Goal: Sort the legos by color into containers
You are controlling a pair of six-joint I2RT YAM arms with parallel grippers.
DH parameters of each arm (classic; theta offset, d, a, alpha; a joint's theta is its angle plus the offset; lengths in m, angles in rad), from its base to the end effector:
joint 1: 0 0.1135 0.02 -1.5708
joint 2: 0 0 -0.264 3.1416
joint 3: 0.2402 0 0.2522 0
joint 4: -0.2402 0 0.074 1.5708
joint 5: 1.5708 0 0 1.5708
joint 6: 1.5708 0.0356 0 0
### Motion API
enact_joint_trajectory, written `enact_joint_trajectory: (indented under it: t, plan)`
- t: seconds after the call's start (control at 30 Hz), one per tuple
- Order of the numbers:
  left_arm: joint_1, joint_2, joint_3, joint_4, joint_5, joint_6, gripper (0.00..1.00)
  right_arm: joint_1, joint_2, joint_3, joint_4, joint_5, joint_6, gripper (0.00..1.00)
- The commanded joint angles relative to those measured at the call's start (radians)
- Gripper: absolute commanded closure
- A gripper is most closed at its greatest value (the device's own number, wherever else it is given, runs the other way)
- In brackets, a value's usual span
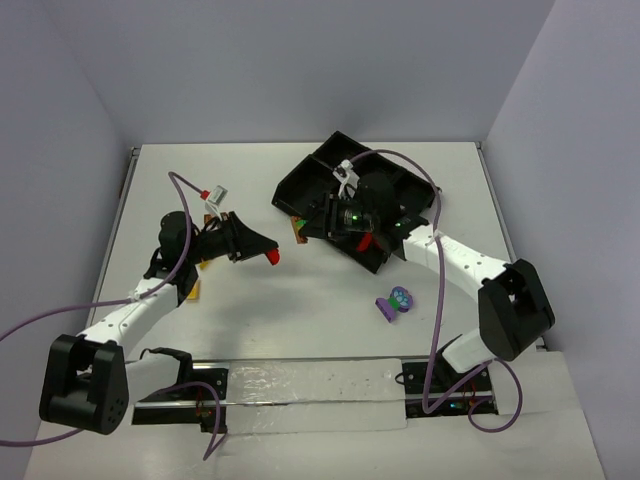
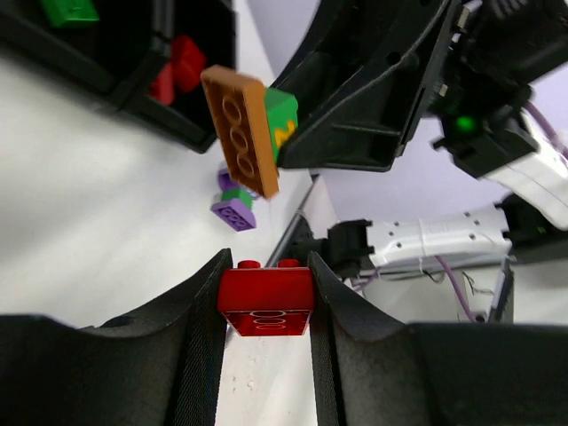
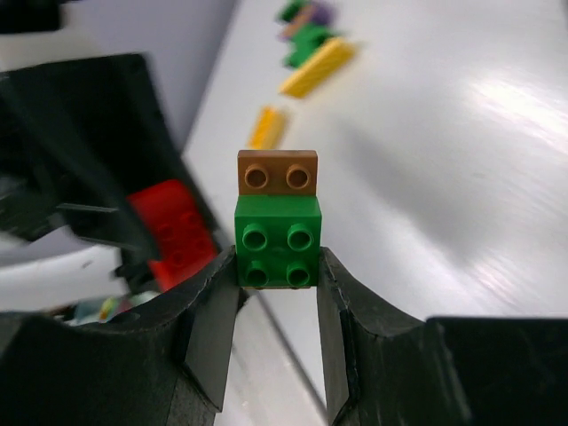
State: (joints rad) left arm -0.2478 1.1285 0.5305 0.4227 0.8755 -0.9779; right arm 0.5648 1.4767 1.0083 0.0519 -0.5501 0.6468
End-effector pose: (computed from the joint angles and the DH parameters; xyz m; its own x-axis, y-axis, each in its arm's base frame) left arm 0.2246 -0.0850 0.2469 -0.8327 -0.3373 -0.4391 0.3572 0.2789 -0.8914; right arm 0.2741 0.1957 0.2771 -0.7910 0.1069 -0.6023 -0.4804 0.5009 0.7199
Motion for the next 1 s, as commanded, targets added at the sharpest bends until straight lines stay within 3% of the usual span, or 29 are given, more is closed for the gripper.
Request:
enact_joint_trajectory:
  t: [0.0,0.23,0.47,0.6,0.73,0.8,0.97]
  plan:
    - [-0.001,-0.077,0.072,-0.163,-0.103,0.091,1.0,0.02,-0.042,0.038,-0.248,0.312,-0.143,0.9]
    - [-0.003,-0.062,0.232,-0.335,-0.193,0.154,1.0,0.109,-0.02,-0.07,-0.267,0.365,-0.163,0.86]
    - [-0.044,0.088,0.404,-0.38,-0.28,0.121,1.0,0.168,0.038,-0.136,-0.22,0.396,-0.126,0.76]
    - [-0.048,0.157,0.444,-0.376,-0.325,0.067,1.0,0.169,0.074,-0.138,-0.209,0.397,-0.121,0.53]
    - [-0.054,0.196,0.462,-0.386,-0.385,0.037,1.0,0.17,0.086,-0.106,-0.232,0.409,-0.126,0.21]
    - [-0.056,0.203,0.469,-0.389,-0.389,0.03,1.0,0.172,0.068,-0.099,-0.245,0.424,-0.128,0.15]
    - [-0.081,0.223,0.488,-0.407,-0.437,0.028,1.0,0.161,-0.053,-0.05,-0.359,0.544,-0.161,0.12]
